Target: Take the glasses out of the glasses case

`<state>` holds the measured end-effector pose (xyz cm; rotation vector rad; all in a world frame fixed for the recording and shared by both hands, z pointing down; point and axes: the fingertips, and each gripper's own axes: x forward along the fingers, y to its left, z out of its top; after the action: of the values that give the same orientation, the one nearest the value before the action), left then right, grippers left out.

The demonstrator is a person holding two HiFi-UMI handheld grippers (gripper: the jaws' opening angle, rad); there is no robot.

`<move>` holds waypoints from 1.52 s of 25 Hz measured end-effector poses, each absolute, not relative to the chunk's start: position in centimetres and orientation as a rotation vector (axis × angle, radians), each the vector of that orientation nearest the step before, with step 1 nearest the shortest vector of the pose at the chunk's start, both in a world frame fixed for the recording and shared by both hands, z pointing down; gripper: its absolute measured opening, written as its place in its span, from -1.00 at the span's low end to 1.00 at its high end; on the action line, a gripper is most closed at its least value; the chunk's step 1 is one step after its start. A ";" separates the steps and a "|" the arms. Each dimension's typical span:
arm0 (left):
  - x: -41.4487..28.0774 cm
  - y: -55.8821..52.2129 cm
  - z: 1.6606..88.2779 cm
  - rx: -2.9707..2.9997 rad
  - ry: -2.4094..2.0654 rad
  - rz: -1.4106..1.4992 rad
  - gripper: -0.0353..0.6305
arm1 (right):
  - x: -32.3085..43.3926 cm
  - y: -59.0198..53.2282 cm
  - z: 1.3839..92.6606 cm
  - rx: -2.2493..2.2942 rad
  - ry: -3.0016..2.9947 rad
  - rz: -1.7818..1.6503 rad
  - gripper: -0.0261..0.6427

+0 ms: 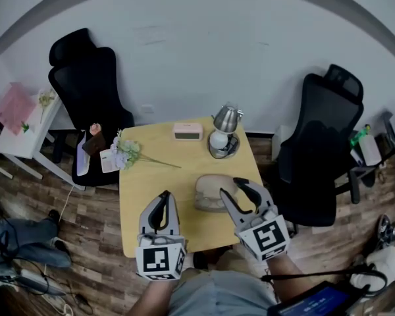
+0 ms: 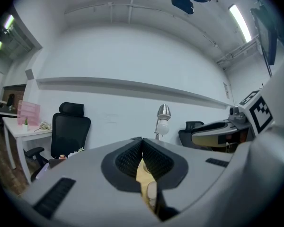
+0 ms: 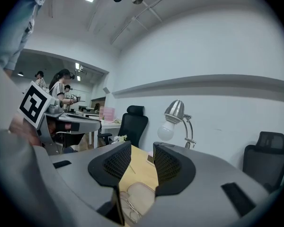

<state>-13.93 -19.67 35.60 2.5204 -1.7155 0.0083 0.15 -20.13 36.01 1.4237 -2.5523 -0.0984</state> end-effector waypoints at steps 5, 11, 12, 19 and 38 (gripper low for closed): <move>-12.6 -21.0 36.3 2.509 -1.709 0.040 -0.88 | 0.3 -21.5 37.6 1.340 -2.567 -0.046 -0.45; -12.4 -22.4 37.0 2.458 -1.740 0.104 -0.88 | 0.3 -23.0 40.1 1.220 -2.597 0.024 -0.48; -12.4 -22.4 37.2 2.447 -1.745 0.116 -0.88 | 0.3 -23.0 40.7 1.196 -2.601 0.036 -0.48; -12.4 -23.1 39.1 2.386 -1.777 0.179 -0.88 | 0.2 -23.3 45.3 1.033 -2.589 0.109 -0.54; -12.3 -24.4 45.0 2.229 -1.792 0.335 -0.88 | -0.7 -22.1 59.1 0.590 -2.390 0.344 -0.63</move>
<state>-12.35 -24.37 45.00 2.2291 -1.7923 0.3349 -0.68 -22.10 59.14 0.5898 -2.3902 0.3443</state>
